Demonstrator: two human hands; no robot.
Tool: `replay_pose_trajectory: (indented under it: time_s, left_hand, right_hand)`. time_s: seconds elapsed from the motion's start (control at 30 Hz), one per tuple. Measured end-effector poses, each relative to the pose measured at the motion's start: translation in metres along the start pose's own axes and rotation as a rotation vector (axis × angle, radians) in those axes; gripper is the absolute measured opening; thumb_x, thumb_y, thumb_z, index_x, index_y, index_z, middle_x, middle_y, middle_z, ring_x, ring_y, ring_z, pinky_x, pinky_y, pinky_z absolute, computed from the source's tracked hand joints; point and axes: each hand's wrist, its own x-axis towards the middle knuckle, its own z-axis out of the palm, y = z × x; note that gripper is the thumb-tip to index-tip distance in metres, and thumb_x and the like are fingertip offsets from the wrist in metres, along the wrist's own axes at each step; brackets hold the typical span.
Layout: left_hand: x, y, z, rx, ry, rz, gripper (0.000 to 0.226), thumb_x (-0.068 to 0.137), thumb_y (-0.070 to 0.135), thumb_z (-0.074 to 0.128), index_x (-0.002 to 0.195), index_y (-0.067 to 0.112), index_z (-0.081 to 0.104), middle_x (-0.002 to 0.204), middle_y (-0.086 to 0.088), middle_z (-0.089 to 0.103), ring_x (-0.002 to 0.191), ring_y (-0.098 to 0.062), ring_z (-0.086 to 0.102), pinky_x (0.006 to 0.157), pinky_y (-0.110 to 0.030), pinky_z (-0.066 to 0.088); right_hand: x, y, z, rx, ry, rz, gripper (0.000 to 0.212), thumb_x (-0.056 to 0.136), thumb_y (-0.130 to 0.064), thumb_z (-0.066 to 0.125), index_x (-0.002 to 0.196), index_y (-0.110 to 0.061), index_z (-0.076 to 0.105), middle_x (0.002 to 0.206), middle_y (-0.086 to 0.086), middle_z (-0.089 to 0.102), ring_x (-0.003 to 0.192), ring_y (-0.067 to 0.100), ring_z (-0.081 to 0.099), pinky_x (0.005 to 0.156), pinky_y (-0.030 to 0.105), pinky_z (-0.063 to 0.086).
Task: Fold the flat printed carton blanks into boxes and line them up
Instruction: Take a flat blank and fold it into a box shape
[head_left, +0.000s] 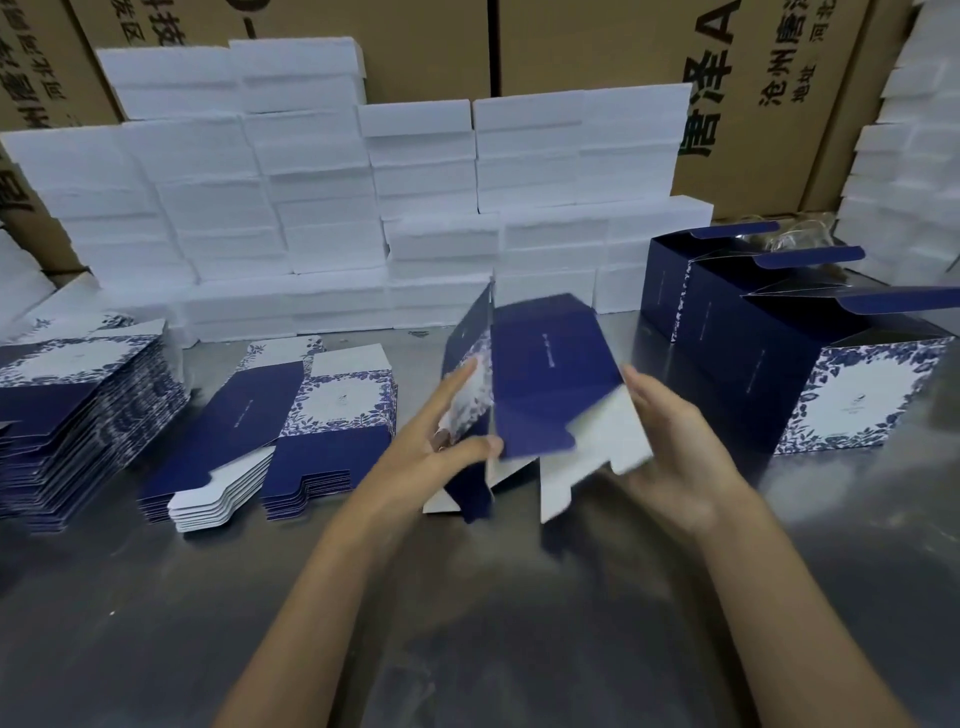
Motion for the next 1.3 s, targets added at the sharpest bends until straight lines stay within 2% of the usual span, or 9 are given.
replay_pose_trajectory:
  time_s: [0.13,0.23,0.4,0.5,0.57,0.67,0.83,1.1,1.3]
  left_hand:
    - [-0.005,0.009,0.005,0.155,0.014,0.091,0.083,0.083,0.016,0.078,0.136,0.068,0.039,0.161,0.025,0.023,0.147,0.008,0.018,0.117,-0.030,0.026]
    - [-0.006,0.016,0.007,0.069,0.199,0.157,0.060,0.082,0.018,0.079,0.126,0.055,0.059,0.153,0.019,0.042,0.136,0.000,0.045,0.111,-0.038,0.043]
    - [-0.007,0.022,0.003,0.106,0.276,0.151,0.034,0.082,0.053,0.068,0.115,0.047,0.066,0.128,0.026,0.061,0.117,-0.002,0.059,0.104,-0.035,0.047]
    - [-0.006,0.023,0.004,0.124,0.289,0.136,0.037,0.080,0.057,0.068,0.116,0.046,0.064,0.125,0.028,0.061,0.116,-0.002,0.059,0.101,-0.034,0.048]
    - [-0.005,0.021,0.006,0.100,0.317,0.162,0.032,0.085,0.033,0.076,0.115,0.039,0.064,0.128,0.020,0.062,0.118,-0.007,0.059,0.099,-0.034,0.051]
    - [-0.005,0.020,0.006,0.151,0.379,0.253,0.039,0.082,0.000,0.077,0.108,0.025,0.061,0.147,0.009,0.050,0.128,-0.004,0.054,0.094,-0.022,0.050]
    - [-0.006,0.019,0.003,0.180,0.401,0.326,0.033,0.081,-0.007,0.073,0.103,0.014,0.061,0.144,0.008,0.053,0.119,0.017,0.051,0.082,-0.007,0.045]
    - [-0.004,0.019,0.001,0.043,0.349,0.285,0.035,0.079,-0.014,0.073,0.103,0.007,0.061,0.142,0.005,0.055,0.122,0.004,0.056,0.095,-0.024,0.053]
    - [-0.004,0.020,0.000,-0.007,0.328,0.291,0.033,0.080,-0.015,0.072,0.101,0.007,0.060,0.143,0.004,0.054,0.127,-0.002,0.054,0.092,-0.017,0.049]
  right_hand:
    - [0.006,0.008,0.008,-0.152,-0.056,-0.056,0.037,0.100,-0.036,0.045,0.121,-0.025,0.073,0.125,0.004,0.070,0.110,0.023,0.060,0.099,0.045,0.041]
    - [0.008,0.016,0.014,-0.337,-0.179,-0.096,0.049,0.087,-0.021,0.052,0.132,-0.037,0.062,0.128,-0.009,0.066,0.111,0.012,0.062,0.097,0.037,0.044]
    - [0.015,0.034,0.022,-0.660,-0.022,-0.192,0.076,0.080,-0.032,0.082,0.139,-0.058,0.042,0.134,-0.028,0.058,0.118,-0.003,0.060,0.093,0.021,0.049]
    - [0.023,0.046,0.024,-0.815,0.146,-0.277,0.076,0.083,-0.028,0.083,0.142,-0.046,0.040,0.125,-0.028,0.058,0.106,-0.004,0.061,0.074,0.009,0.050]
    - [0.026,0.052,0.024,-0.913,0.210,-0.316,0.066,0.085,-0.024,0.081,0.137,-0.039,0.044,0.114,-0.028,0.058,0.099,0.002,0.062,0.073,0.010,0.049]
    - [0.027,0.053,0.023,-1.061,0.230,-0.320,0.046,0.087,-0.027,0.079,0.123,-0.035,0.053,0.100,-0.030,0.059,0.083,0.003,0.065,0.072,0.019,0.054]
    - [0.026,0.044,0.012,-1.261,0.214,-0.249,0.024,0.083,-0.040,0.080,0.091,-0.028,0.060,0.081,-0.009,0.066,0.075,0.010,0.063,0.068,0.029,0.052]
    - [0.027,0.046,0.015,-1.391,0.160,-0.256,0.033,0.093,-0.025,0.070,0.069,-0.017,0.050,0.064,0.000,0.053,0.065,0.021,0.048,0.061,0.032,0.038]
    - [0.019,0.034,0.022,-1.310,0.189,-0.350,0.043,0.089,-0.035,0.076,0.060,-0.023,0.047,0.051,-0.009,0.047,0.051,0.009,0.041,0.050,0.018,0.033]
